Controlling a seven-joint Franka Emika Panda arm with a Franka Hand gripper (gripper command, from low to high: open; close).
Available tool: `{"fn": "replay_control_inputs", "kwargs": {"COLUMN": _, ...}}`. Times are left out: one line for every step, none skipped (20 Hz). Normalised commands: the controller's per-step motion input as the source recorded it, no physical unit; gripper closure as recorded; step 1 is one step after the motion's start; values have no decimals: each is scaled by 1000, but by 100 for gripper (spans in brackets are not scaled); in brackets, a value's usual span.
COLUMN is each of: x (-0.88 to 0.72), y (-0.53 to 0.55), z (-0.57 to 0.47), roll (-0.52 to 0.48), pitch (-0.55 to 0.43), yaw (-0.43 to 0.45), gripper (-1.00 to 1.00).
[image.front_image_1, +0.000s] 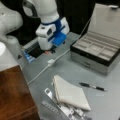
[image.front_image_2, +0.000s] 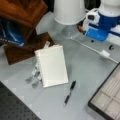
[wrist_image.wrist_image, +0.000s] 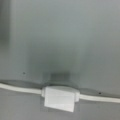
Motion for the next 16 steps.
{"fn": "replay_control_inputs", "kwargs": {"x": 623, "y": -133, "z": 436, "roll": -127, "pitch": 394, "yaw": 84, "gripper": -100}}
{"fn": "replay_control_inputs", "kwargs": {"x": 640, "y": -132, "z": 442, "roll": -131, "pitch": 397, "yaw": 79, "gripper": -100}}
{"fn": "replay_control_inputs", "kwargs": {"x": 671, "y": -130, "z": 452, "roll": -113, "pitch": 394, "yaw": 71, "gripper": -100}}
{"fn": "replay_control_inputs", "kwargs": {"x": 688, "y": -118, "z": 454, "roll": -106, "pitch": 388, "yaw": 67, "gripper": -100}}
{"fn": "replay_control_inputs", "kwargs": {"x": 706, "y": -108, "z": 455, "roll": -101, "pitch": 397, "yaw": 58, "gripper": -100}}
{"fn": "replay_control_inputs", "kwargs": {"x": 697, "y": -94, "z": 439, "roll": -95, "pitch": 395, "yaw": 54, "gripper": -100}}
{"fn": "replay_control_inputs", "kwargs": {"x": 734, "y": -92, "z": 448, "roll": -94, "pitch": 408, "yaw": 46, "gripper": -100}}
{"fn": "replay_control_inputs", "kwargs": {"x": 713, "y": -81, "z": 433, "roll": -96, "pitch": 408, "yaw": 48, "gripper": -100}}
{"fn": "replay_control_inputs", "kwargs": {"x": 700, "y": -71, "z": 427, "roll": -99, "pitch": 420, "yaw": 54, "gripper": -100}}
{"fn": "replay_control_inputs", "kwargs": {"x": 683, "y": -60, "z": 433, "roll": -106, "pitch": 429, "yaw": 62, "gripper": -100}}
{"fn": "replay_control_inputs", "kwargs": {"x": 645, "y": -49, "z": 422, "roll": -111, "pitch": 426, "yaw": 66, "gripper": -100}}
{"fn": "replay_control_inputs", "kwargs": {"x": 618, "y": -41, "z": 419, "roll": -117, "pitch": 425, "yaw": 70, "gripper": -100}}
{"fn": "replay_control_inputs", "kwargs": {"x": 601, "y": -27, "z": 415, "roll": -115, "pitch": 417, "yaw": 70, "gripper": -100}}
{"fn": "replay_control_inputs", "kwargs": {"x": 583, "y": -16, "z": 404, "roll": -117, "pitch": 405, "yaw": 66, "gripper": -100}}
{"fn": "replay_control_inputs", "kwargs": {"x": 550, "y": -8, "z": 377, "roll": -118, "pitch": 392, "yaw": 61, "gripper": -100}}
{"fn": "replay_control_inputs", "kwargs": {"x": 526, "y": -1, "z": 352, "roll": -133, "pitch": 380, "yaw": 54, "gripper": -100}}
